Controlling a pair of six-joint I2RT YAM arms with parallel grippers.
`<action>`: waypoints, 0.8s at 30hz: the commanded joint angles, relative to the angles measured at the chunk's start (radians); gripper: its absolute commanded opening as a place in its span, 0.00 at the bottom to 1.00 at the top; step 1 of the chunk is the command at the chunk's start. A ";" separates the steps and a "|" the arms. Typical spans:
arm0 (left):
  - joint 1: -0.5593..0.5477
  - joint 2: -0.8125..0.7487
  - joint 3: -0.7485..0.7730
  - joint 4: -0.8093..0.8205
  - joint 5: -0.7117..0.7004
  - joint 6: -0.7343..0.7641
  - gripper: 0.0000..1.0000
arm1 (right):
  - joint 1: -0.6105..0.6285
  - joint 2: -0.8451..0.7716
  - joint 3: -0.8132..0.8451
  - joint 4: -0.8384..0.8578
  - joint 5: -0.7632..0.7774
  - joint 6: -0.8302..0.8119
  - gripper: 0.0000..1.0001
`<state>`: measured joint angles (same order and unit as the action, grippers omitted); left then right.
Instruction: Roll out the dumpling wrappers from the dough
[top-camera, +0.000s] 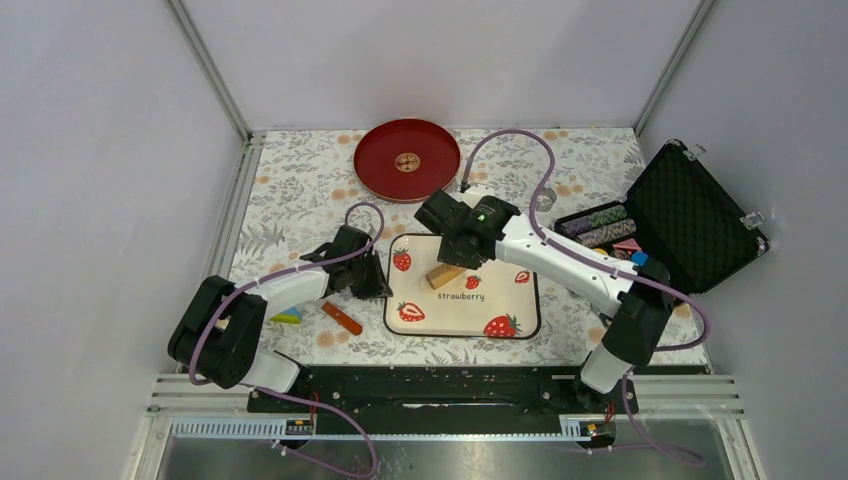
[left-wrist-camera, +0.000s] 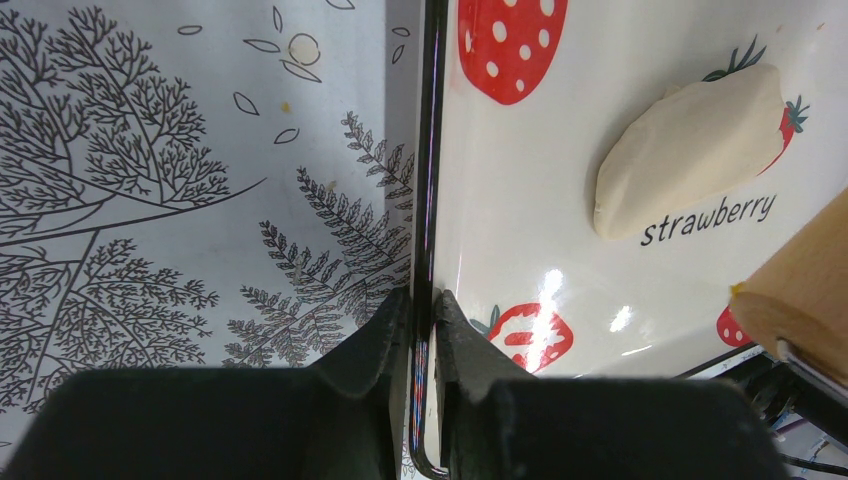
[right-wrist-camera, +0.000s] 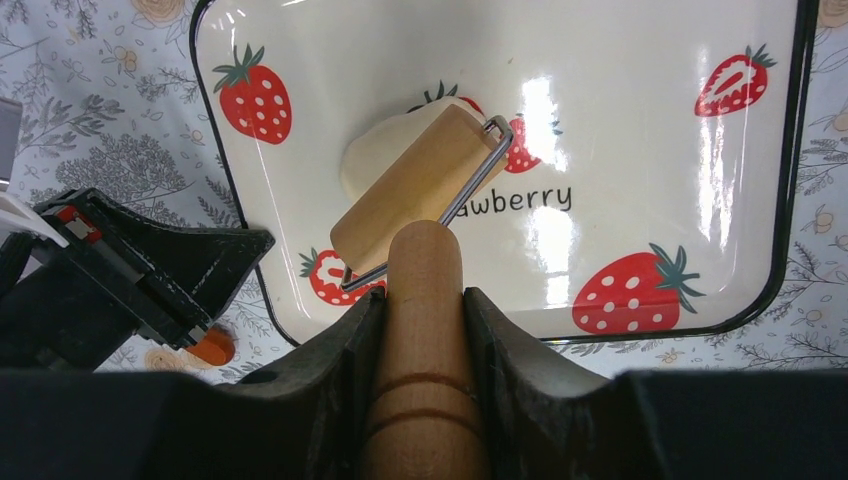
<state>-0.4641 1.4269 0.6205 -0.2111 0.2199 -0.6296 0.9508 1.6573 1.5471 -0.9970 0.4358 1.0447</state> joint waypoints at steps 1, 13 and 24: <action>0.006 0.018 -0.013 -0.082 -0.072 0.024 0.00 | 0.002 0.041 0.035 0.020 -0.030 0.033 0.00; 0.006 0.018 -0.013 -0.081 -0.072 0.023 0.00 | 0.002 0.149 0.037 0.021 -0.051 0.025 0.00; 0.005 0.018 -0.013 -0.082 -0.071 0.023 0.00 | -0.026 0.160 -0.108 0.057 -0.144 0.033 0.00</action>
<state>-0.4641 1.4269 0.6205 -0.2111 0.2199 -0.6296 0.9482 1.7859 1.5211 -0.9348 0.3698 1.0492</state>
